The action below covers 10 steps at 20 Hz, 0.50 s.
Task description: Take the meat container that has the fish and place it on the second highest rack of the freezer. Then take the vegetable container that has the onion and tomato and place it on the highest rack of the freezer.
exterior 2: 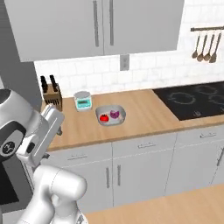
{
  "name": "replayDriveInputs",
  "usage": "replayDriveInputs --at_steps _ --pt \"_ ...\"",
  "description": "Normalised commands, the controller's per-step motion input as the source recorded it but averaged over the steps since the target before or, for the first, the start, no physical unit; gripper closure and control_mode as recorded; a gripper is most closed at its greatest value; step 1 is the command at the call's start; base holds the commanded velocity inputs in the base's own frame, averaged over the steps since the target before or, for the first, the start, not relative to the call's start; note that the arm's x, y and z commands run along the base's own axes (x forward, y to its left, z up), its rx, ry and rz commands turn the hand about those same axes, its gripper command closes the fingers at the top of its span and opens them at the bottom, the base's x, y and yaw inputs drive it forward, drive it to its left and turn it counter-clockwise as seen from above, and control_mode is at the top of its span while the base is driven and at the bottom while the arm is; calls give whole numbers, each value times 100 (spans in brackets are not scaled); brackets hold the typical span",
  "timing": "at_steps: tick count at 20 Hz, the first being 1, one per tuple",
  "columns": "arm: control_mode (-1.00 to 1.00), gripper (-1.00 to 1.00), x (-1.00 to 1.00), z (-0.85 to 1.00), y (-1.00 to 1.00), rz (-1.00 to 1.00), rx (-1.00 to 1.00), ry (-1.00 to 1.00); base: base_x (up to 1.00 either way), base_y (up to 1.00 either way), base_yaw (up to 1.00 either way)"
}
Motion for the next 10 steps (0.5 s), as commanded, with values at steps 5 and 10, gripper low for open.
replayDriveInputs --at_steps 5,10 --pt "100 -100 0 0 0 0 0 0 67 -57 57" --pt "100 -100 0 0 0 0 0 0 9 -69 60"
